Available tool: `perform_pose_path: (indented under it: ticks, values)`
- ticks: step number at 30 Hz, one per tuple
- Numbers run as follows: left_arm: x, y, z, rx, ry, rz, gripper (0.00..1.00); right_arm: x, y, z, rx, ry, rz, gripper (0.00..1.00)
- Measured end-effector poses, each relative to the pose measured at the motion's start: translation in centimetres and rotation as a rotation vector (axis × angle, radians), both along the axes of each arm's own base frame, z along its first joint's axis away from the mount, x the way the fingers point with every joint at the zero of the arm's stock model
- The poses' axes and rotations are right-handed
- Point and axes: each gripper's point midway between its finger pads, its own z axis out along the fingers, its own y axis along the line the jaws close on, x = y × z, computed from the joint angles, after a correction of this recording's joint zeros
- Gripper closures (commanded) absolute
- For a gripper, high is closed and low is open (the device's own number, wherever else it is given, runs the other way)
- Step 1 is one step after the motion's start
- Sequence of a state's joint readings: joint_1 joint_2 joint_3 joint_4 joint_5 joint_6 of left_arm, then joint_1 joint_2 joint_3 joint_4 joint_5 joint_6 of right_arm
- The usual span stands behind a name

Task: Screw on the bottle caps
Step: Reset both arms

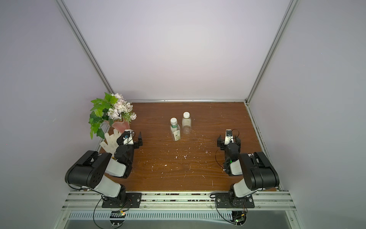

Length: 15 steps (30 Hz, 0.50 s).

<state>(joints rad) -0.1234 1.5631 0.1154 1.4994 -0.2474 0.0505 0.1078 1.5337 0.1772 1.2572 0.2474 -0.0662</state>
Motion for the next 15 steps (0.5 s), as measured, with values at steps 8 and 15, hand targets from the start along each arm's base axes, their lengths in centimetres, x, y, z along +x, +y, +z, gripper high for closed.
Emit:
perform_pose_path:
  ticks: [8,15]
  values:
    - [0.0,0.0,0.0,-0.003,0.0,0.0,0.01,0.7,0.6,0.8,0.023,-0.024,0.036,0.01]
    - [1.1,0.5,-0.2,-0.022,0.023,-0.002,0.01,0.7,0.7,0.8,0.026,-0.024,0.037,0.01]
